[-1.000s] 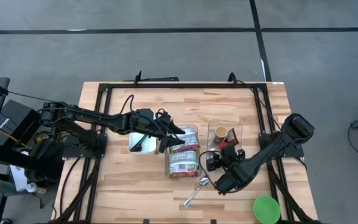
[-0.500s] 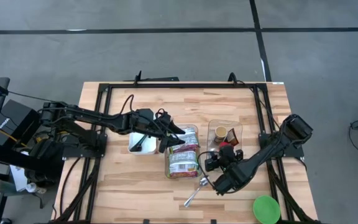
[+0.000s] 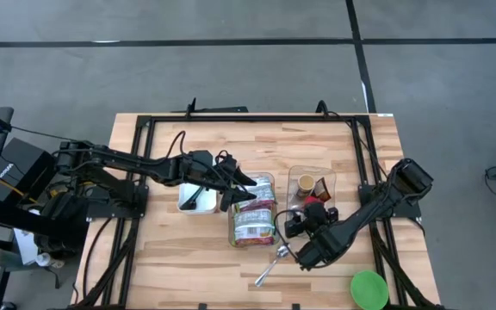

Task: Pick & Place Food Item
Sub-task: Adjust the left transparent bin on the table

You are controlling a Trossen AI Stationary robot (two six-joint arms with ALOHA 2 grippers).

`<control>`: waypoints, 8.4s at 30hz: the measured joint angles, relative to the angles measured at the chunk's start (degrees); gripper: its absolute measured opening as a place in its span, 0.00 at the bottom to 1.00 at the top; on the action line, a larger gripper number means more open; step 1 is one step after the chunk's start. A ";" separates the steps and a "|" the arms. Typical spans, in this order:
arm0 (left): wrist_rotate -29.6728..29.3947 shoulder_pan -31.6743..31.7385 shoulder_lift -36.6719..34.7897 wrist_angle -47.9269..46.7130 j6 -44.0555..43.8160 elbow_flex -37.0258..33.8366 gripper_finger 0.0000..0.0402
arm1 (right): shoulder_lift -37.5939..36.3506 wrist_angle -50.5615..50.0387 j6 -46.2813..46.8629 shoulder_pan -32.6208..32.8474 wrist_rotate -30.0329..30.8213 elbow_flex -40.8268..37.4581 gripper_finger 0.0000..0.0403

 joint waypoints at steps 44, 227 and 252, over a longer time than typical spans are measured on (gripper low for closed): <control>5.86 0.00 0.00 5.58 0.00 0.00 0.41 | -27.77 -1.56 -29.17 -3.06 2.53 0.09 0.02; -29.16 -41.78 9.70 -11.04 -23.97 -0.02 0.00 | -7.67 -4.58 12.04 7.88 -22.18 3.71 0.00; -36.70 -33.48 17.44 -3.16 -15.34 0.02 0.00 | -7.72 -3.81 6.18 12.48 -17.19 11.30 0.00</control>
